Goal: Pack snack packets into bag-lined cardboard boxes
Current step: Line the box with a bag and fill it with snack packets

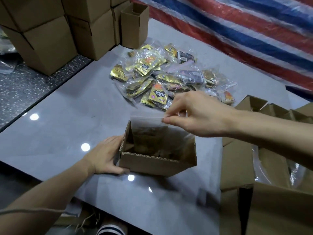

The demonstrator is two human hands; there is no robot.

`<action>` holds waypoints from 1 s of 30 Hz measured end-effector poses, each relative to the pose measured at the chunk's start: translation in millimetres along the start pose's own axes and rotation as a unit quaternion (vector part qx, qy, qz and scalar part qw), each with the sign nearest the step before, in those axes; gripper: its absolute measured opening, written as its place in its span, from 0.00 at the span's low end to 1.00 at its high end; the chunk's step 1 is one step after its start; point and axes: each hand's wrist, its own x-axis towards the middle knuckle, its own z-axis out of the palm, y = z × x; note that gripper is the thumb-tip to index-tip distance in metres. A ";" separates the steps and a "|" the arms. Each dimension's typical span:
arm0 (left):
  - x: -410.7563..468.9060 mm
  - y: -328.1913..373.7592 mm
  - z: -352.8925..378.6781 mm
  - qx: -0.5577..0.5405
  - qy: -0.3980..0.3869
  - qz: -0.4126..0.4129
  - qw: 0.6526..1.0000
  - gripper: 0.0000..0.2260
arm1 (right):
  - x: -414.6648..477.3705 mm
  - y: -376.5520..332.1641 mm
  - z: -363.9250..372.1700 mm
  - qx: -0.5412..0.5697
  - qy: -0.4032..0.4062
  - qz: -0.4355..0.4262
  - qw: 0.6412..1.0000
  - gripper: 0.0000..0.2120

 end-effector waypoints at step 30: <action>0.6 -5.5 -0.6 0.007 -0.029 -0.010 1.000 0.24 | 7.7 19.2 23.8 -0.111 0.029 -0.002 0.993 0.14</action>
